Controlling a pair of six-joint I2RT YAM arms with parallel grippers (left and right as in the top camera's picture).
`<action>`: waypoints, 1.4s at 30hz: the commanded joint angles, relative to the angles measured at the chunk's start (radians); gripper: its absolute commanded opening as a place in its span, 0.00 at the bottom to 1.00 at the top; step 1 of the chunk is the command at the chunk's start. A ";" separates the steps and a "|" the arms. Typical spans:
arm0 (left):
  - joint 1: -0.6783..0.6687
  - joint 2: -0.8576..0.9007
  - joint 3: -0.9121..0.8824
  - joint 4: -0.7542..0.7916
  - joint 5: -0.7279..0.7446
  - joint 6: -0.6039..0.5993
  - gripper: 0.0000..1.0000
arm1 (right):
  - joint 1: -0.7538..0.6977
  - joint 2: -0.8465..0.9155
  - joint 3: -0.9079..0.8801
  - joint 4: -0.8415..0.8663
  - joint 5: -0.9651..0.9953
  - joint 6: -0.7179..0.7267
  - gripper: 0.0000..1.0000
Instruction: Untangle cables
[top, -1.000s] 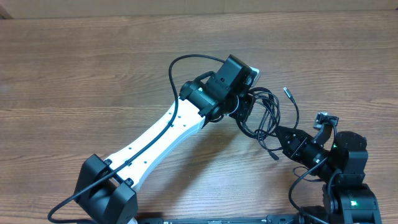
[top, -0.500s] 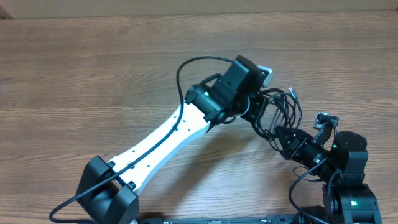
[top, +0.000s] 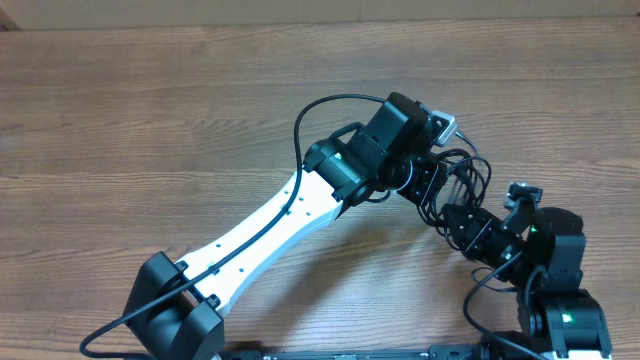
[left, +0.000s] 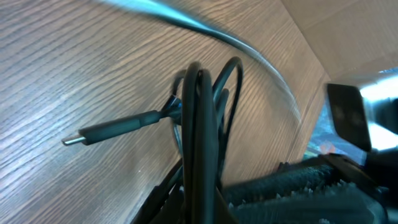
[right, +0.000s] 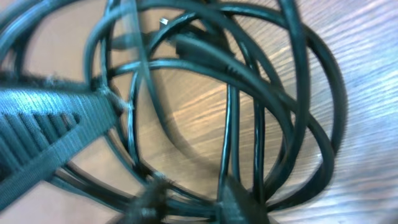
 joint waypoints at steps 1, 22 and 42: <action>0.000 -0.029 0.028 0.012 0.039 -0.013 0.04 | -0.003 0.022 0.015 0.003 0.012 -0.012 0.58; 0.143 -0.028 0.028 -0.019 0.018 -0.145 0.04 | -0.003 0.042 0.015 0.018 -0.098 -0.011 0.84; 0.307 -0.028 0.028 0.072 0.200 -0.546 0.04 | -0.003 0.042 0.015 0.076 -0.212 -0.013 0.68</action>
